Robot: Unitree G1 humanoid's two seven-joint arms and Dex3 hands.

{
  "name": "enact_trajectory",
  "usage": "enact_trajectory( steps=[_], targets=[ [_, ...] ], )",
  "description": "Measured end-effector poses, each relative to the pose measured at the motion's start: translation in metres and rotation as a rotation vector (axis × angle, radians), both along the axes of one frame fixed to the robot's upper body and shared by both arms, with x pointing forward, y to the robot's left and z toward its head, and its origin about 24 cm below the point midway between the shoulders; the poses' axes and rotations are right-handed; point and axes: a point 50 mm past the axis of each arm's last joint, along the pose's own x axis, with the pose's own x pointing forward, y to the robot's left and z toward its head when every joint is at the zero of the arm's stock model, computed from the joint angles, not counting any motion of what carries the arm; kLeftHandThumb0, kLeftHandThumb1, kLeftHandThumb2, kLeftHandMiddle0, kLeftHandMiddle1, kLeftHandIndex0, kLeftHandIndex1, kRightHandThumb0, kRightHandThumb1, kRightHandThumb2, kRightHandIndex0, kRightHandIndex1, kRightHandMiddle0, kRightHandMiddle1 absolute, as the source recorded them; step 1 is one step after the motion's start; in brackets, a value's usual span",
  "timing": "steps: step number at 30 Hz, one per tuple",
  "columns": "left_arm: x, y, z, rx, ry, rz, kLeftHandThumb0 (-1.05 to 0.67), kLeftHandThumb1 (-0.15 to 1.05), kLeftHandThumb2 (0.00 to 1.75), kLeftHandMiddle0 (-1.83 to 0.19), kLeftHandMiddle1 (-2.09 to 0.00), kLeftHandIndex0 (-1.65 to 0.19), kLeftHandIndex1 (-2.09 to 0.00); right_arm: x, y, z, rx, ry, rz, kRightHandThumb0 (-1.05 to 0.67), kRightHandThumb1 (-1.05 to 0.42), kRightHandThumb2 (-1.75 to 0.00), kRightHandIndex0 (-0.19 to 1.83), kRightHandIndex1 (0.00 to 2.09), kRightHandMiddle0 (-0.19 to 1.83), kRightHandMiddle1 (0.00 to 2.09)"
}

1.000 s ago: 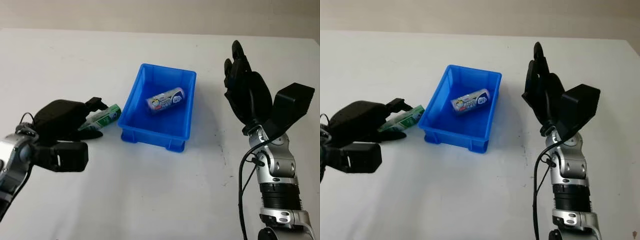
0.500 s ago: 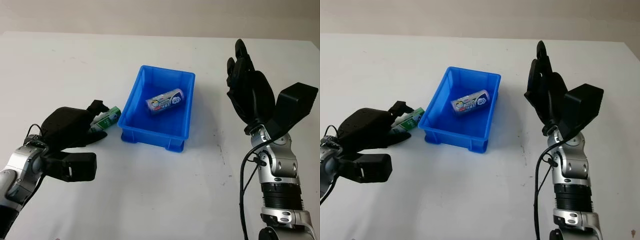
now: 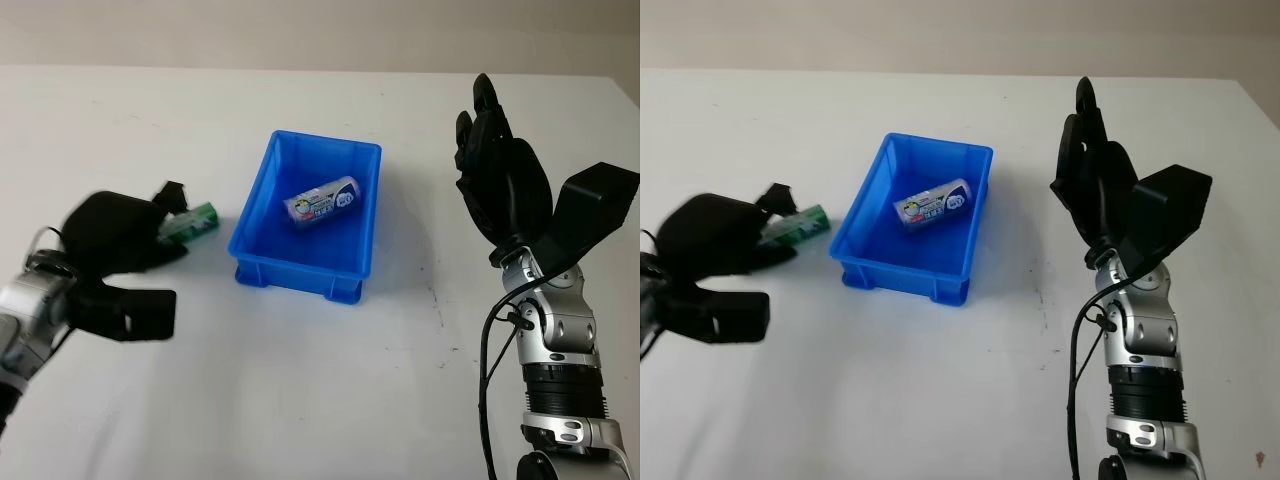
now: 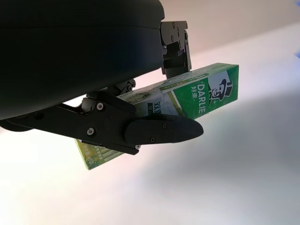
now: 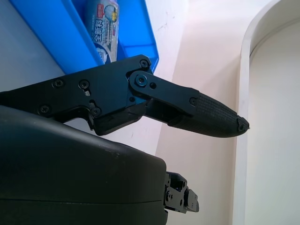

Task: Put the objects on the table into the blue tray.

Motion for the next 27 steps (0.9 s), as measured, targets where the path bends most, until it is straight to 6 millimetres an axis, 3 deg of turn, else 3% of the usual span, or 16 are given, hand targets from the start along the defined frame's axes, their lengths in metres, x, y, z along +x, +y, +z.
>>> enact_trajectory(
  steps=[4, 13, 15, 17, 23, 27],
  targets=[
    [0.004, 0.003, 0.016, 0.034, -0.039, 0.044, -0.32, 1.05, 0.38, -0.56, -2.09, -0.14, -2.09, 0.0, 0.001, 0.0, 0.0, 0.0, 0.01, -0.78, -1.05, -0.79, -0.19, 0.0, -0.19, 0.0],
    [0.008, 0.002, 0.031, 0.019, -0.146, 0.019, -0.33, 1.05, 0.36, -0.41, -2.09, 0.0, -2.09, 0.0, 0.002, 0.0, 0.001, 0.001, 0.022, -0.77, -1.05, -0.8, -0.19, 0.0, -0.19, 0.0],
    [0.008, 0.001, 0.037, -0.001, -0.16, 0.025, -0.33, 1.05, 0.36, -0.37, -2.09, -0.04, -2.09, 0.0, 0.002, 0.0, 0.002, 0.001, 0.02, -0.77, -1.05, -0.8, -0.19, 0.0, -0.19, 0.0],
    [0.007, -0.003, 0.045, -0.018, -0.189, 0.008, -0.34, 1.05, 0.38, -0.45, -2.09, -0.11, -2.09, 0.0, 0.002, 0.0, 0.002, 0.001, 0.02, -0.76, -1.05, -0.8, -0.19, 0.0, -0.19, 0.0],
    [0.007, -0.037, 0.079, -0.046, -0.321, -0.119, -0.35, 1.05, 0.36, -0.7, -2.09, -0.27, -2.09, 0.0, 0.003, 0.0, 0.003, 0.001, 0.022, -0.76, -1.05, -0.79, -0.19, 0.0, -0.19, 0.0],
    [0.012, -0.067, 0.087, -0.054, -0.331, -0.218, -0.35, 1.05, 0.38, -0.7, -2.09, -0.35, -2.09, 0.0, 0.004, -0.001, 0.004, 0.002, 0.021, -0.75, -1.05, -0.79, -0.19, 0.0, -0.19, 0.0]
  ],
)
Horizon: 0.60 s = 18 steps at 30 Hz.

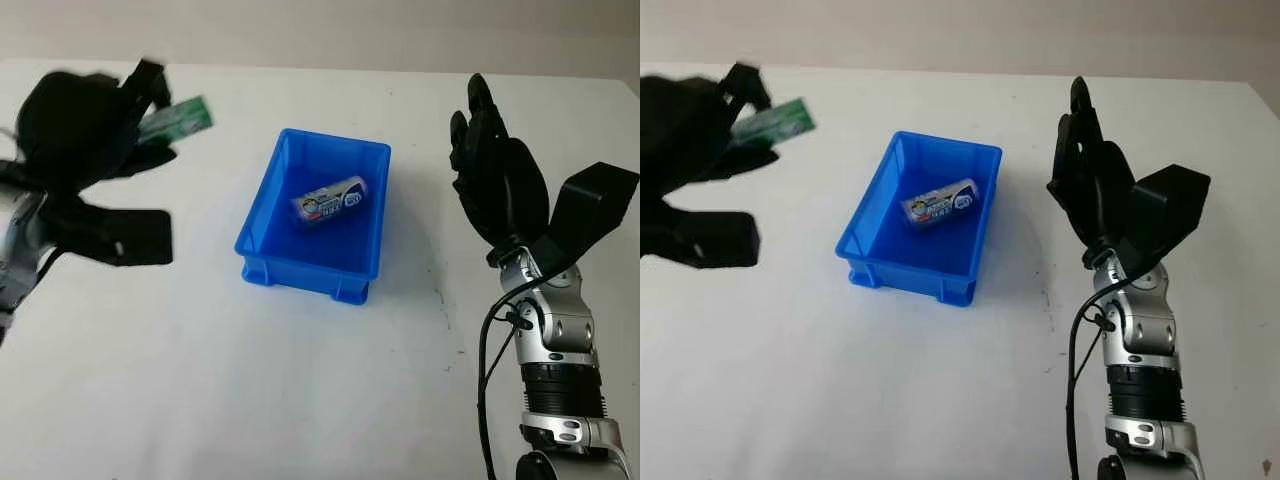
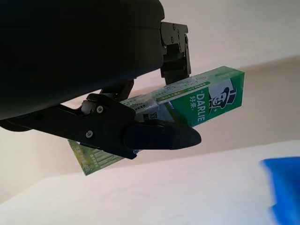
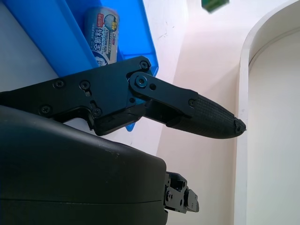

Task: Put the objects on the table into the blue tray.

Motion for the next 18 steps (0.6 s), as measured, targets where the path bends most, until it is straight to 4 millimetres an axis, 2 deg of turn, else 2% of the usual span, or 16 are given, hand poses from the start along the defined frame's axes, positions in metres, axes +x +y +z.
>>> enact_trajectory(
  steps=[1, 6, 9, 12, 18],
  targets=[
    [0.002, -0.008, 0.001, 0.002, 0.013, -0.023, -0.35, 1.05, 0.39, -0.69, -2.09, -0.36, -2.09, 0.0, 0.0, 0.0, 0.001, 0.0, -0.002, -0.73, -1.05, -0.8, -0.19, 0.0, -0.19, 0.0],
    [0.007, -0.041, 0.01, 0.015, 0.018, -0.103, -0.38, 1.05, 0.4, -0.92, -2.09, -0.43, -2.09, 0.0, 0.001, -0.001, 0.001, 0.003, -0.007, -0.72, -1.05, -0.83, -0.19, 0.0, -0.19, 0.0],
    [0.009, -0.058, 0.017, 0.066, -0.011, -0.135, -0.4, 1.05, 0.45, -0.95, -2.09, -0.44, -2.09, 0.0, 0.002, -0.001, 0.001, 0.003, -0.004, -0.74, -1.05, -0.82, -0.19, 0.0, -0.19, 0.0],
    [0.01, -0.073, 0.022, 0.088, -0.019, -0.188, -0.4, 1.05, 0.44, -0.97, -2.09, -0.53, -2.09, 0.0, 0.003, -0.001, 0.001, 0.004, -0.003, -0.74, -1.05, -0.82, -0.19, 0.0, -0.19, 0.0],
    [0.015, -0.093, 0.007, 0.109, 0.085, -0.23, -0.32, 1.05, 0.32, -1.05, -2.09, -0.45, -2.09, 0.0, 0.004, -0.002, 0.002, 0.006, -0.004, -0.75, -1.05, -0.81, -0.19, 0.0, -0.19, 0.0]
  ],
)
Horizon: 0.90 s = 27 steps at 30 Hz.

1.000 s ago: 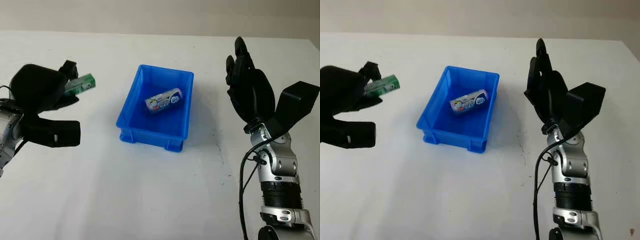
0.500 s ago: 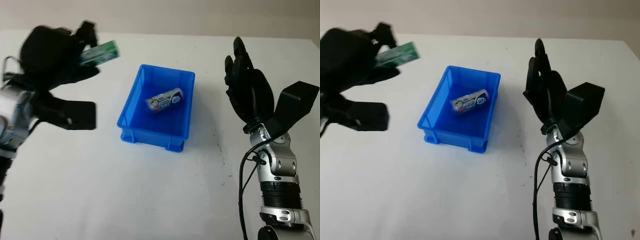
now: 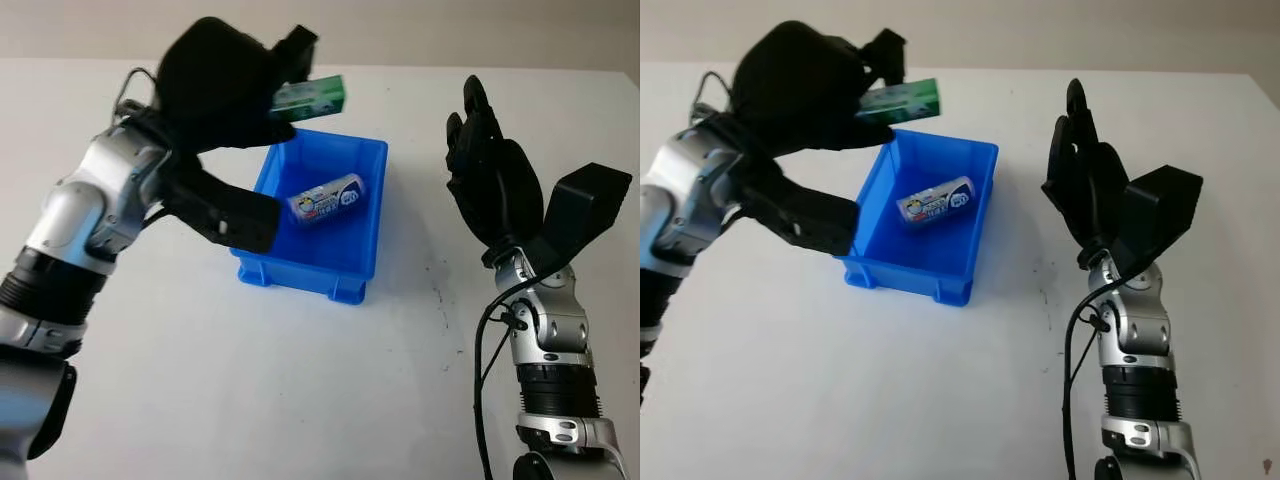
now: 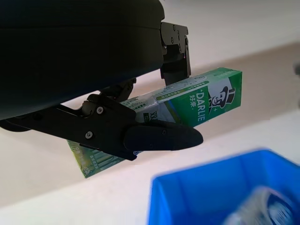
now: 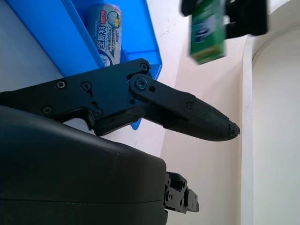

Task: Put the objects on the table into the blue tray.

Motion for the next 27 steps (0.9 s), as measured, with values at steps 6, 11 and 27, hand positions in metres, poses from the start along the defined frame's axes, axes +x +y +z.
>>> enact_trajectory(
  steps=[6, 11, 27],
  targets=[
    [0.003, -0.016, -0.017, 0.016, 0.064, -0.044, -0.32, 1.04, 0.22, -0.98, -2.09, -0.26, -2.08, -0.001, 0.0, -0.001, 0.001, 0.002, -0.006, -0.74, -1.05, -0.82, -0.19, 0.0, -0.19, 0.0],
    [0.003, -0.023, -0.034, 0.062, 0.119, -0.066, -0.33, 1.05, 0.15, -0.7, -2.09, -0.13, -1.82, -0.003, 0.0, -0.001, -0.001, 0.0, -0.007, -0.74, -1.05, -0.81, -0.19, 0.0, -0.19, 0.0],
    [0.0, -0.03, -0.059, 0.199, 0.332, 0.033, -0.79, 1.05, 0.63, -0.27, -0.51, -0.06, -0.47, -0.004, -0.001, -0.002, -0.001, 0.005, -0.013, -0.69, -1.05, -0.79, -0.19, 0.0, -0.19, 0.0]
  ],
)
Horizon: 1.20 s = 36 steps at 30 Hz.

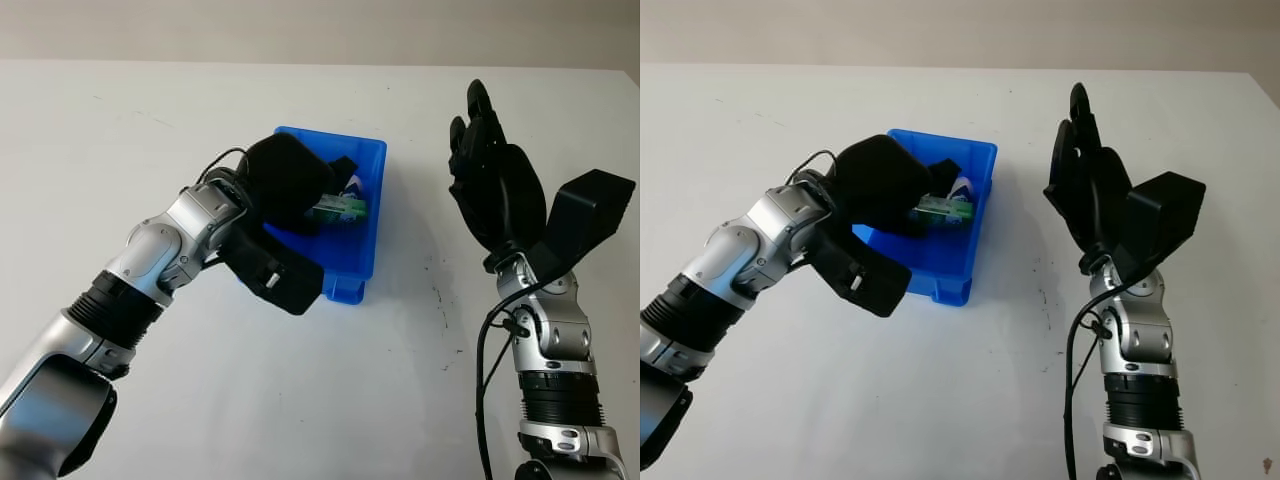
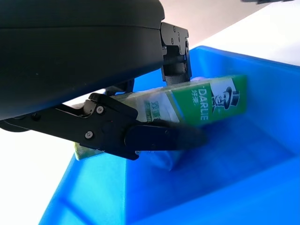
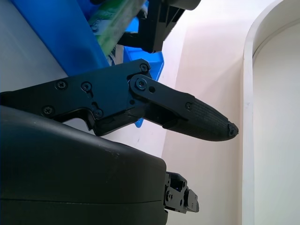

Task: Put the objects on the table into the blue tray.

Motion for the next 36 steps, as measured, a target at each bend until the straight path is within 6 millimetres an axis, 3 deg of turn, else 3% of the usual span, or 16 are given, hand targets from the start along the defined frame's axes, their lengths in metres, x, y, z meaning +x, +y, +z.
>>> enact_trajectory(
  steps=[1, 4, 8, 14, 20, 23, 27, 29, 32, 36],
  targets=[
    [0.0, 0.001, 0.001, 0.001, 0.006, 0.005, -0.81, 1.05, 0.67, -0.25, -0.26, -0.06, -0.32, 0.0, 0.0, 0.0, 0.0, 0.001, 0.001, -0.68, -1.05, -0.8, -0.19, 0.0, -0.19, 0.0],
    [0.0, 0.006, 0.002, 0.011, 0.029, 0.023, -0.85, 1.05, 0.71, -0.1, -0.05, -0.03, -0.13, 0.0, 0.0, 0.0, 0.0, 0.005, 0.004, -0.68, -1.05, -0.81, -0.19, 0.0, -0.19, 0.0],
    [0.001, 0.015, 0.003, -0.035, 0.087, 0.033, -0.88, 1.05, 0.67, 0.13, -0.01, 0.12, -0.03, 0.0, 0.0, -0.001, -0.001, 0.006, 0.007, -0.68, -1.05, -0.81, -0.19, 0.0, -0.19, 0.0],
    [0.003, 0.031, 0.032, -0.464, 0.279, -0.021, -0.88, 1.05, 0.62, 0.19, 0.0, 0.19, 0.0, 0.0, 0.001, -0.001, -0.002, 0.008, 0.008, -0.69, -1.05, -0.8, -0.19, 0.0, -0.19, 0.0],
    [0.004, 0.055, 0.073, -0.792, 0.34, -0.118, -0.93, 1.05, 0.68, 0.05, -0.08, 0.07, -0.07, 0.001, 0.0, -0.003, 0.006, 0.017, 0.004, -0.7, -1.05, -0.78, -0.19, 0.0, -0.19, 0.0],
    [0.004, 0.066, 0.083, -0.929, 0.364, -0.162, -0.89, 1.05, 0.65, -0.02, -0.1, -0.01, -0.12, 0.001, 0.0, -0.004, 0.009, 0.022, 0.001, -0.7, -1.05, -0.77, -0.19, 0.0, -0.19, 0.0],
    [0.005, 0.085, 0.09, -1.17, 0.366, -0.175, -0.81, 1.05, 0.64, -0.27, -0.2, -0.21, -0.24, 0.003, 0.002, -0.005, 0.019, 0.019, 0.003, -0.7, -1.05, -0.77, -0.19, 0.0, -0.19, 0.0],
    [0.006, 0.091, 0.091, -1.309, 0.338, -0.176, -0.8, 1.05, 0.62, -0.28, -0.19, -0.2, -0.26, 0.003, 0.003, -0.006, 0.027, 0.021, 0.008, -0.7, -1.05, -0.78, -0.19, 0.0, -0.19, 0.0],
    [0.006, 0.099, 0.08, -1.491, 0.305, -0.137, -0.81, 1.05, 0.63, -0.07, -0.07, -0.01, -0.16, 0.003, 0.005, -0.006, 0.028, 0.021, 0.014, -0.69, -1.05, -0.8, -0.19, 0.0, -0.19, 0.0],
    [0.001, 0.107, 0.061, -1.595, 0.284, -0.098, -0.81, 1.05, 0.66, 0.16, -0.01, 0.17, -0.03, 0.003, 0.005, -0.006, 0.028, 0.021, 0.01, -0.69, -1.05, -0.82, -0.19, 0.0, -0.19, 0.0]
  ],
)
